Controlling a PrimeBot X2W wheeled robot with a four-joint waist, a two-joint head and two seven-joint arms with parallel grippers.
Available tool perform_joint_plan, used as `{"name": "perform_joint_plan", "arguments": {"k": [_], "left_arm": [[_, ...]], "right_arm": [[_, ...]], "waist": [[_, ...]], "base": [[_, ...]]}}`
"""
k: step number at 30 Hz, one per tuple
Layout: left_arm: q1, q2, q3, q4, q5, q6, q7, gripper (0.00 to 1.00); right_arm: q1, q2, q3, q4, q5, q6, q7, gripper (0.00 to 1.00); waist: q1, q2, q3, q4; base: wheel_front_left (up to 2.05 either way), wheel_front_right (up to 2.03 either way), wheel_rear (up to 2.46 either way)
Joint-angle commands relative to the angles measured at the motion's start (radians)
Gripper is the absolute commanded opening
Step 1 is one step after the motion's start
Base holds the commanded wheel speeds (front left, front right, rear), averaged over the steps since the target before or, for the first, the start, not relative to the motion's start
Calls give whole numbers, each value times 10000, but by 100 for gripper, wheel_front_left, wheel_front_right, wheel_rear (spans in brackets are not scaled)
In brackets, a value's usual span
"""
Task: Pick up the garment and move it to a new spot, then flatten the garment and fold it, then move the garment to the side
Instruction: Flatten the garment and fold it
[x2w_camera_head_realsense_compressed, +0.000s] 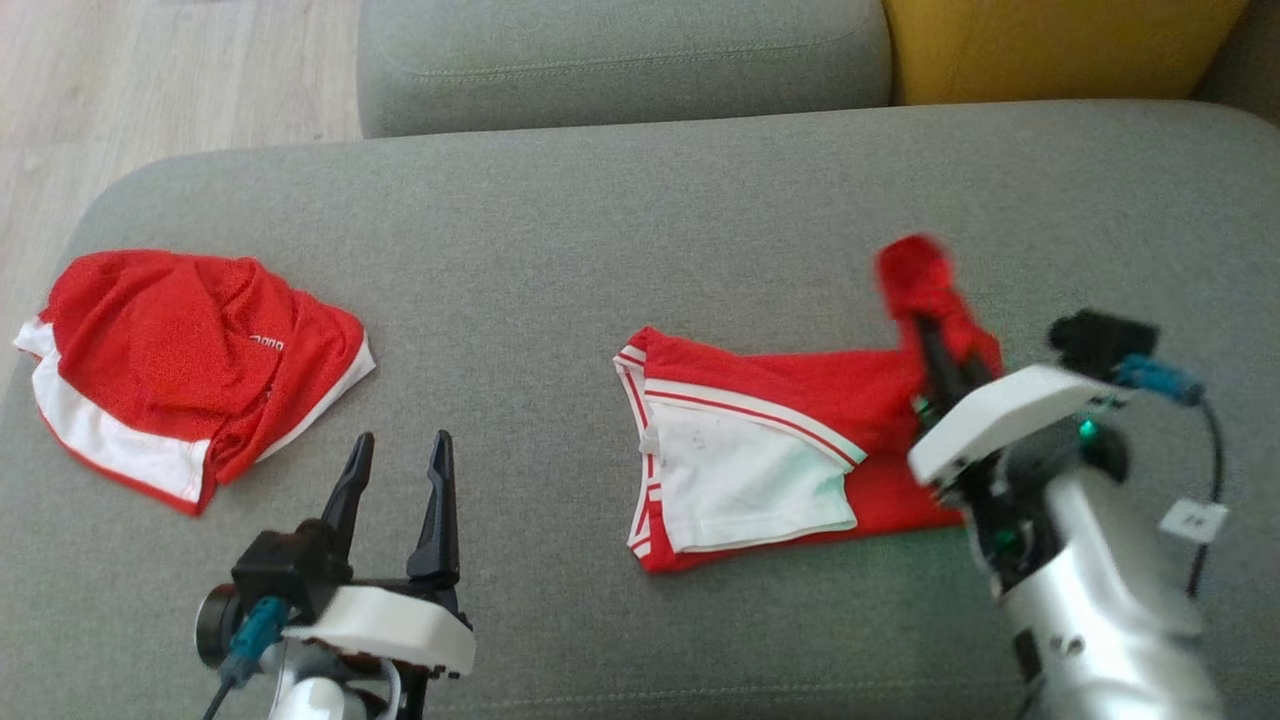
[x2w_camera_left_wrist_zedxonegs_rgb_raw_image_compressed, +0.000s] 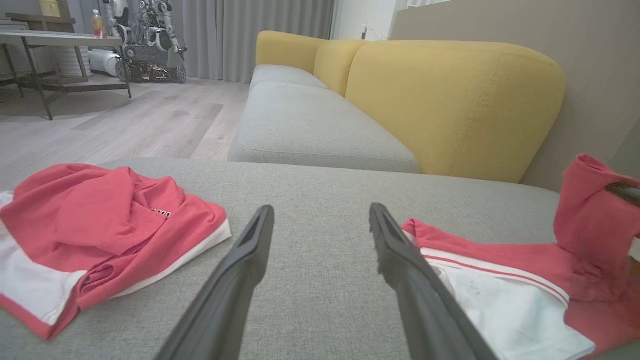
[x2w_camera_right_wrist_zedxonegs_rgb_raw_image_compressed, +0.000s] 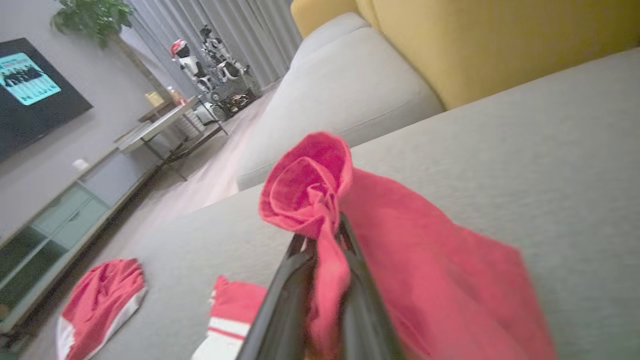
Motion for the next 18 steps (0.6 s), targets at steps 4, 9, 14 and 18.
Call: {"name": "perform_joint_plan", "arguments": {"k": [4, 9, 14, 18], "left_arm": [[-243, -5, 288, -297, -107, 40, -122, 100], [-269, -5, 297, -307, -175, 40, -122, 100], [-321, -5, 189, -294, -255, 54, -122, 100], [-398, -5, 51, -277, -331, 82, -122, 100]], "right_arm": [[383, 73, 1423, -1533, 1737, -7, 326, 0], [551, 74, 2416, -1763, 3172, -7, 4, 0], [321, 74, 3295, -1309, 3909, -7, -527, 0], [-13, 75, 4042, -609, 4483, -7, -1078, 0]], "waist": [[0, 0, -13, 65], [0, 0, 53, 212], [0, 0, 177, 417], [0, 0, 345, 651]], "base": [[0, 0, 0], [0, 0, 0], [0, 0, 0], [0, 0, 0]]}}
